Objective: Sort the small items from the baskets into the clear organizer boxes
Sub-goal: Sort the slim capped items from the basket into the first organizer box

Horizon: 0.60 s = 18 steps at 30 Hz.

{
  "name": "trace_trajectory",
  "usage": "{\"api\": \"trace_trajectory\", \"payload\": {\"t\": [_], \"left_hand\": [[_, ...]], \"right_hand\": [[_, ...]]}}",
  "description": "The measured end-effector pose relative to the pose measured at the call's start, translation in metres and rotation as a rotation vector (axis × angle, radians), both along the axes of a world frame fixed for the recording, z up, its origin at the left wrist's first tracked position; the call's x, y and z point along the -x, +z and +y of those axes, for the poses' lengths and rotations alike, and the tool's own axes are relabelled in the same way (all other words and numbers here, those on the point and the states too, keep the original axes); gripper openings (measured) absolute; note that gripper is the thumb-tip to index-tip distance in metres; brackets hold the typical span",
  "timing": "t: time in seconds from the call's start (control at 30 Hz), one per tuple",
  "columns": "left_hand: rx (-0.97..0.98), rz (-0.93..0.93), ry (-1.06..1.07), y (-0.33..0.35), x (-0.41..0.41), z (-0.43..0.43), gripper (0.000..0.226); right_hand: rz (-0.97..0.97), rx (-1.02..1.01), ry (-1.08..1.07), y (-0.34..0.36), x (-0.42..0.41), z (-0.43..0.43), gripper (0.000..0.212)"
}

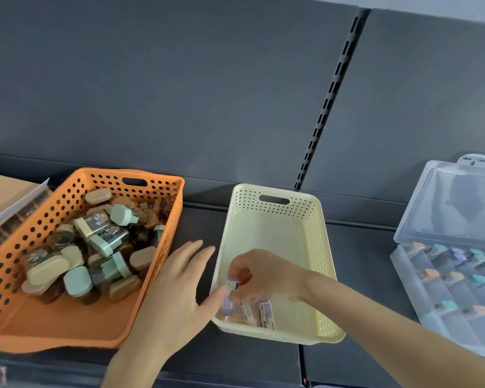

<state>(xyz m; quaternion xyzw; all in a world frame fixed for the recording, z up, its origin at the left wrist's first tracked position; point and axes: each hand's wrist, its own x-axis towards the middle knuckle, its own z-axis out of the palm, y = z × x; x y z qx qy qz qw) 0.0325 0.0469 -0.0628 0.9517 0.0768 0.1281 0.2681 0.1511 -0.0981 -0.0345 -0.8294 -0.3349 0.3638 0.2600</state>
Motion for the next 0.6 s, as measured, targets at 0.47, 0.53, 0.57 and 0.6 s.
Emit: {"api": "trace_trajectory", "payload": {"t": [0.47,0.53,0.57,0.6], "left_hand": [[-0.087,0.058,0.009,0.015,0.000,-0.008,0.071],[-0.073,0.042,-0.006,0.022,-0.005,-0.013,0.077],[-0.041,0.031,-0.012,0.025,-0.009,-0.016,0.080],[-0.006,0.017,-0.018,0.029,-0.013,-0.021,0.083]], "right_hand": [[-0.272,-0.148,-0.164,0.017,-0.010,-0.009,0.010],[-0.281,-0.231,-0.273,0.030,-0.014,-0.011,0.019],[-0.280,-0.272,-0.326,0.034,-0.015,-0.012,0.022],[-0.267,-0.314,-0.380,0.037,-0.015,-0.011,0.024]]}}
